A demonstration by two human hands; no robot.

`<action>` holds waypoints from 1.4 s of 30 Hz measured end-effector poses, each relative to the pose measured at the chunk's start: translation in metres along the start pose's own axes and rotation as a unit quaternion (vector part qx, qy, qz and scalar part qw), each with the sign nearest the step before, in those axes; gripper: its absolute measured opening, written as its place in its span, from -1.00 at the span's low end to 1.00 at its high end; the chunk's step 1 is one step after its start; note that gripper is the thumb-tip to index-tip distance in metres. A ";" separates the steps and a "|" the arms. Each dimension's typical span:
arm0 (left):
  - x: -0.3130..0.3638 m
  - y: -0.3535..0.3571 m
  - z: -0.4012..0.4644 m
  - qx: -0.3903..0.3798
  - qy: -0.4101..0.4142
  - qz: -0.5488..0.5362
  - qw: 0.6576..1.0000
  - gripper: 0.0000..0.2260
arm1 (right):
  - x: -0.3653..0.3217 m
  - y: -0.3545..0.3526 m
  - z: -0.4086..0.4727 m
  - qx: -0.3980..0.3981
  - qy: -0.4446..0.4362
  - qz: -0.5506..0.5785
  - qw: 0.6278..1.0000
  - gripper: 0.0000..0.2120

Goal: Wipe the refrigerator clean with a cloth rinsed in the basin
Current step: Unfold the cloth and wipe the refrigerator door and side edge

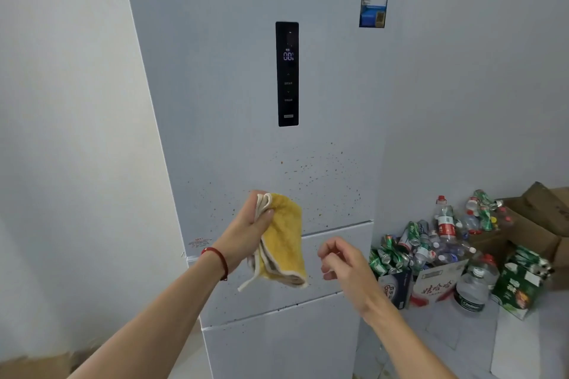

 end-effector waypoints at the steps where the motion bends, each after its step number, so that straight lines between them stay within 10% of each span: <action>1: 0.010 0.006 0.003 -0.014 0.016 0.068 0.997 -0.95 | -0.007 0.007 0.007 0.005 0.008 0.000 1.000 -0.89; 4: 0.039 0.036 0.009 -0.068 0.021 0.236 0.969 -0.88 | -0.029 0.051 0.023 -0.029 0.095 0.148 0.984 -0.56; 7: 0.048 0.044 0.015 -0.130 -0.073 0.163 0.975 -0.65 | -0.045 0.069 0.031 0.030 0.150 0.403 0.902 -0.40; 10: 0.059 -0.004 0.019 -0.036 -0.028 0.117 0.992 -0.67 | -0.049 0.062 0.045 0.070 0.118 0.482 0.865 -0.36; 16: 0.029 -0.171 -0.006 0.329 0.020 0.097 0.939 -0.71 | -0.111 0.100 0.094 0.161 -0.162 0.057 0.972 -0.31; 22: 0.010 -0.251 -0.004 0.343 0.024 0.059 0.937 -0.74 | -0.151 0.238 0.175 0.203 -0.263 -0.425 0.842 0.01; 27: 0.012 -0.285 0.016 0.353 0.081 0.069 0.930 -0.81 | -0.127 0.321 0.169 0.169 -0.448 -0.545 0.689 -0.36; 30: 0.017 -0.281 0.026 0.353 0.120 0.102 0.922 -0.82 | -0.116 0.293 0.184 0.191 -0.473 -0.548 0.662 -0.40; 42: 0.048 -0.222 0.019 0.389 0.272 0.337 0.813 -0.62 | -0.095 0.068 0.219 0.380 -0.309 -0.317 0.812 -0.32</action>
Point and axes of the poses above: each hand's wrist, its own z-axis towards the middle knuckle, its own y-axis out of the palm, x = y × z, the point moved 7 cm from there along z, towards the middle knuckle, and after that the axes turned 3 degrees about -z, right-handed, at the moved point
